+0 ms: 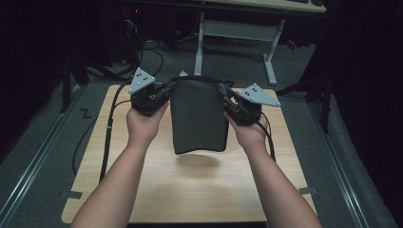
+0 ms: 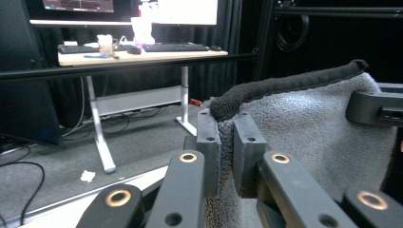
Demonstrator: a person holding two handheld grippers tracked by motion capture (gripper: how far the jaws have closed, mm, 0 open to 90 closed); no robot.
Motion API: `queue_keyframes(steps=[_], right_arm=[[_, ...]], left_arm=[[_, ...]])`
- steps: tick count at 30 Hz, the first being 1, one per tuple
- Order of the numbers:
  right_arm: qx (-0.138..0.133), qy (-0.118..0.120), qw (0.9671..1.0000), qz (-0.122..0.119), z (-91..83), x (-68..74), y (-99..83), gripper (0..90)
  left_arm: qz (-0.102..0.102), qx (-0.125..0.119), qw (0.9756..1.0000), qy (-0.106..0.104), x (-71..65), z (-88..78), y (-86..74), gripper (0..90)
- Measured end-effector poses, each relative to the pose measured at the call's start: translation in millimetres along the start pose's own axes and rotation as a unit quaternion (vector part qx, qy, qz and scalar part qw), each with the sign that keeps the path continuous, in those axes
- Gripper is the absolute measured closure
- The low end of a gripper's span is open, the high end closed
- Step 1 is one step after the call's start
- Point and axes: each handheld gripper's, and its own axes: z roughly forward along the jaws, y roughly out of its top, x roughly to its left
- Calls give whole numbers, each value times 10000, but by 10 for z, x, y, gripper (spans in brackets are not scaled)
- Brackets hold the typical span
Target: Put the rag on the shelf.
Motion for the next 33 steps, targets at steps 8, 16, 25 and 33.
queue_keyframes(steps=[8, 16, 25, 33], right_arm=[[69, -22, 9998, 191, 222, -188, 38, 769], [217, -25, 9997, 147, 463, -358, -2, 767], [593, -5, 9982, -54, 725, -508, -163, 766], [1013, 124, 9948, -53, 847, -595, -387, 766]], left_arm=[[60, 62, 9999, 99, 110, 255, 59, 830], [153, 227, 9994, 233, 232, 508, 47, 829], [6, 809, 9963, 300, 413, 819, -151, 827], [-379, 1179, 9922, 160, 499, 952, -458, 831]])
